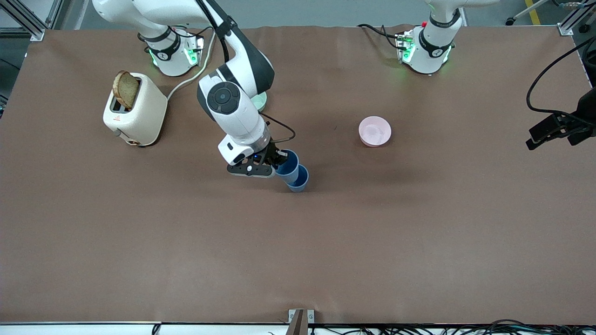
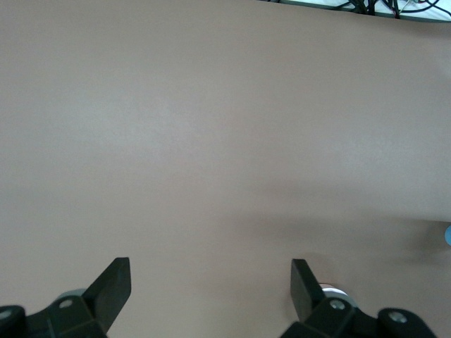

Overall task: Stack blue cups with both arms
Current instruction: 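Lower the cup into the other cup and open the right gripper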

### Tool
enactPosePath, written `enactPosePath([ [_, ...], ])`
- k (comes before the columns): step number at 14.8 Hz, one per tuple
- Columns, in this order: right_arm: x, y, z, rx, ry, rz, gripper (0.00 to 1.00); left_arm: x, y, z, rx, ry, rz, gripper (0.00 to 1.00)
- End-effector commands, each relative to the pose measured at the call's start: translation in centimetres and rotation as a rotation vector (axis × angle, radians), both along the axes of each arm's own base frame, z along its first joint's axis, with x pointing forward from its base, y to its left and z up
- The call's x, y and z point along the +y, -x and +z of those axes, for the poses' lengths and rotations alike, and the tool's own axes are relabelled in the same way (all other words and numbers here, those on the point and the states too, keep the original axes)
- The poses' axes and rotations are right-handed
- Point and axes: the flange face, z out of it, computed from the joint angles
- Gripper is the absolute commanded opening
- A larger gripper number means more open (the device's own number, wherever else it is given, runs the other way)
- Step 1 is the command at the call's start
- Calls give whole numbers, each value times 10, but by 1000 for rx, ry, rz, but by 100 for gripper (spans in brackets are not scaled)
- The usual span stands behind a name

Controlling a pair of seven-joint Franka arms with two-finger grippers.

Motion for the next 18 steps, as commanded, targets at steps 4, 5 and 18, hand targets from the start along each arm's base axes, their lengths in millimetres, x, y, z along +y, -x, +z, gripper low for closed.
enactPosePath([
  [4,15,1,-17,-10,-24,-12,2,-5,-2,4,-2,10,2,100],
  [5,17,2,-18,-9,-23,-9,3,-9,-1,7,-6,10,2,100],
  [18,-200,-57,119,26,91,-65,100,-12,8,1,69,6,-27,100],
])
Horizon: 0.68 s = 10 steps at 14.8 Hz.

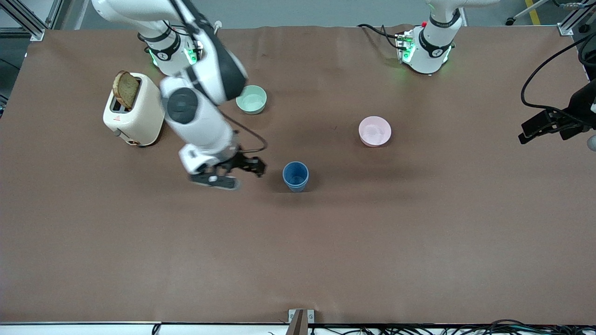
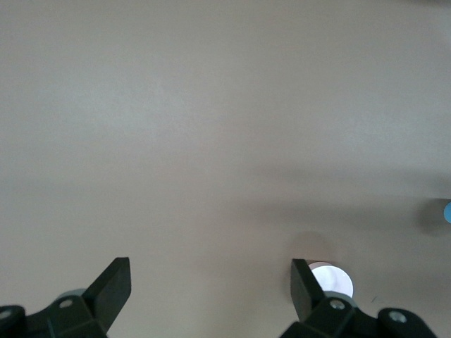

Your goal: Stack blue cups with both arms

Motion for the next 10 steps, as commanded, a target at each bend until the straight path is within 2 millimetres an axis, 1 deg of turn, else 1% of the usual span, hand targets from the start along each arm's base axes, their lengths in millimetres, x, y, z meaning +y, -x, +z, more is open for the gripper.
enactPosePath([
  [1,-111,-7,52,-6,24,-8,100,-5,2,3,9,8,-20,100],
  [2,-147,-11,64,-15,29,-12,100,-6,3,4,9,6,-24,100],
  [4,-207,-15,79,-34,53,-9,100,-5,2,4,7,6,-26,100],
  [6,-252,-15,91,-51,88,5,100,-4,3,8,-1,6,-21,100],
  [7,-271,-16,94,-59,102,8,100,-3,3,9,-2,5,-20,100],
  [9,-303,-18,115,-101,119,45,100,-1,3,10,-4,1,-20,100],
  [10,-324,-16,124,-96,124,59,100,-1,3,14,-13,0,-18,100],
])
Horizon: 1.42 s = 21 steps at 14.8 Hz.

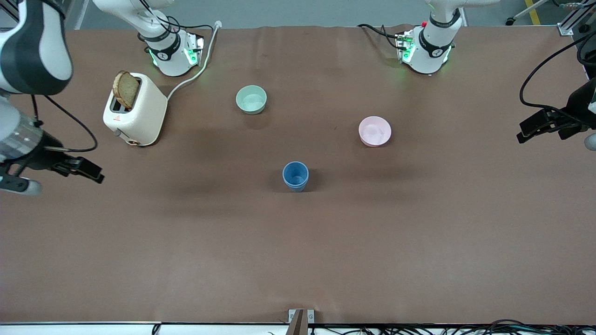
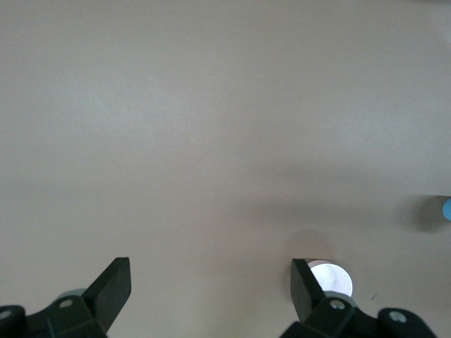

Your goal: Stack blue cups with both arms

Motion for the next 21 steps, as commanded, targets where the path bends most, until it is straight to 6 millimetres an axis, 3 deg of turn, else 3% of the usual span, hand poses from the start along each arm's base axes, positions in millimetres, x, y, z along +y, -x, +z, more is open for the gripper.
enactPosePath([
  [1,-39,11,32,9,24,52,100,0,2,11,-9,-3,-8,100],
  [4,-60,37,60,61,14,43,100,2,3,14,-15,-3,-5,100],
  [8,-83,59,79,74,35,91,100,1,7,12,12,6,-12,100],
  [12,-86,92,97,116,44,111,100,-5,7,17,3,10,-12,100],
  [15,-85,110,97,121,37,112,100,0,7,17,3,9,-11,100],
  [21,-82,109,92,123,37,115,100,-2,7,17,3,8,-17,100],
])
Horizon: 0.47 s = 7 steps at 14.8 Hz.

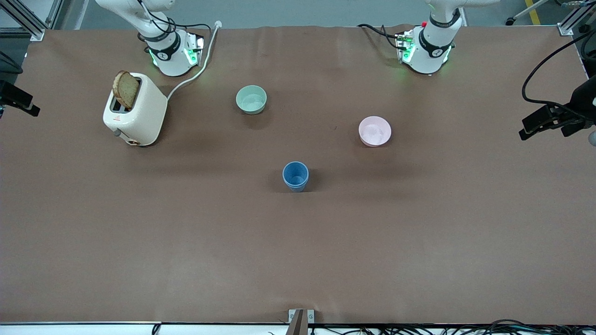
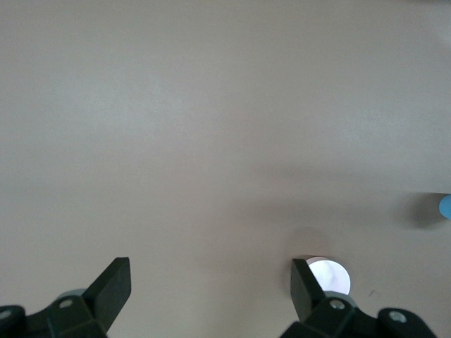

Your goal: Stack blue cups with both arms

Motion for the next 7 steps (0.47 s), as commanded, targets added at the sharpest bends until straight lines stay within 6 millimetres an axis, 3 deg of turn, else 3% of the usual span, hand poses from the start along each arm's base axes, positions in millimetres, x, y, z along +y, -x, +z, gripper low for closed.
enactPosePath([
  [1,0,7,0,-6,21,9,100,-1,5,8,1,7,-14,100],
  [7,1,7,0,-4,21,11,100,2,5,8,1,7,-10,100],
])
